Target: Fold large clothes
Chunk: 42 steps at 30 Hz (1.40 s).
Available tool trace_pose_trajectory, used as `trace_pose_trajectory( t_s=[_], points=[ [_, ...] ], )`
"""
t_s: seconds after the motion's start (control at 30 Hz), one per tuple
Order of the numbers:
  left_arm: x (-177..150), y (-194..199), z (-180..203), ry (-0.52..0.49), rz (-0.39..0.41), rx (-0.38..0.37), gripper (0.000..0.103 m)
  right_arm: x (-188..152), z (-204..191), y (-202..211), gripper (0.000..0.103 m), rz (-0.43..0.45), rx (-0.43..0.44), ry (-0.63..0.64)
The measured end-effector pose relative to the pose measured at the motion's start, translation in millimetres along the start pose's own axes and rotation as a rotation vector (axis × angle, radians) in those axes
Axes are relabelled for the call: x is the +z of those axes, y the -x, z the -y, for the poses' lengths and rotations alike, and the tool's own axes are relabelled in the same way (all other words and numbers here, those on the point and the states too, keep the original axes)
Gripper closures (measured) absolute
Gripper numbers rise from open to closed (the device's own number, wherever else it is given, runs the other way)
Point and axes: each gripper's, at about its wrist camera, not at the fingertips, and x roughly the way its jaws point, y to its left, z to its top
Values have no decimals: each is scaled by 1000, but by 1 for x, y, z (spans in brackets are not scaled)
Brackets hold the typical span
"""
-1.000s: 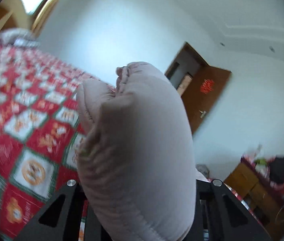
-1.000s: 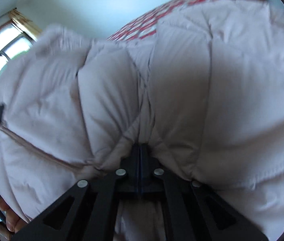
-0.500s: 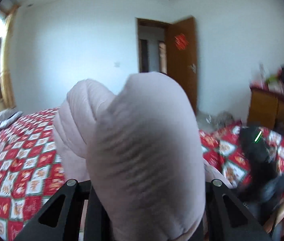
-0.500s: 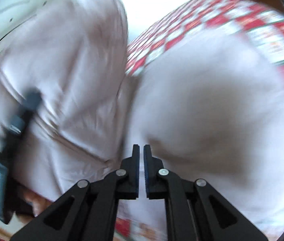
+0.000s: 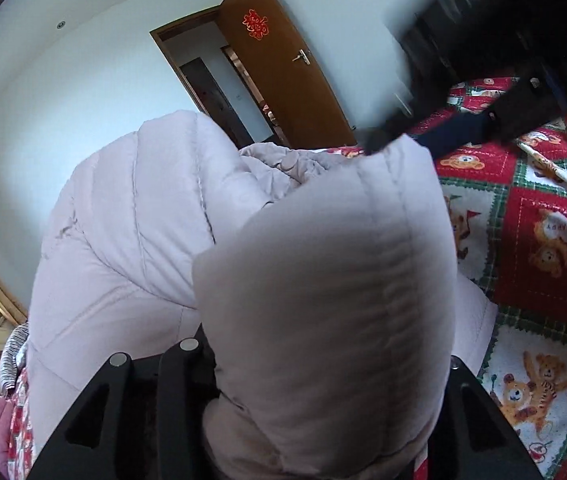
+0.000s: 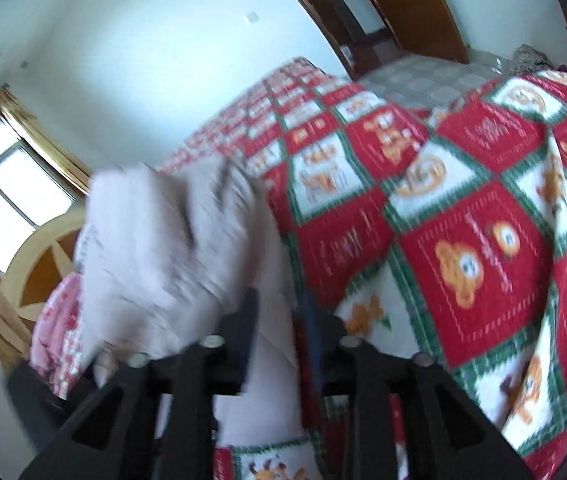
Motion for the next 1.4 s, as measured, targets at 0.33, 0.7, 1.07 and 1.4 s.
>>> trace_pose_trajectory(
  t_s=[0.33,0.7,1.07,1.4],
  points=[
    [0,18,-25,66,-14,-100,51,2,-40,-88,81,-196,-62,234],
    [-39,132,-115,318,151,-320,44,-4,-20,-102,82,-213,-71,208],
    [-70,20,-292,837,54,-91,30,-9,-23,-107,80,-197,-89,173],
    [-2,-35,-224,554,-13,-141,30,-10,-25,-128,79,-218,-73,160]
  ],
)
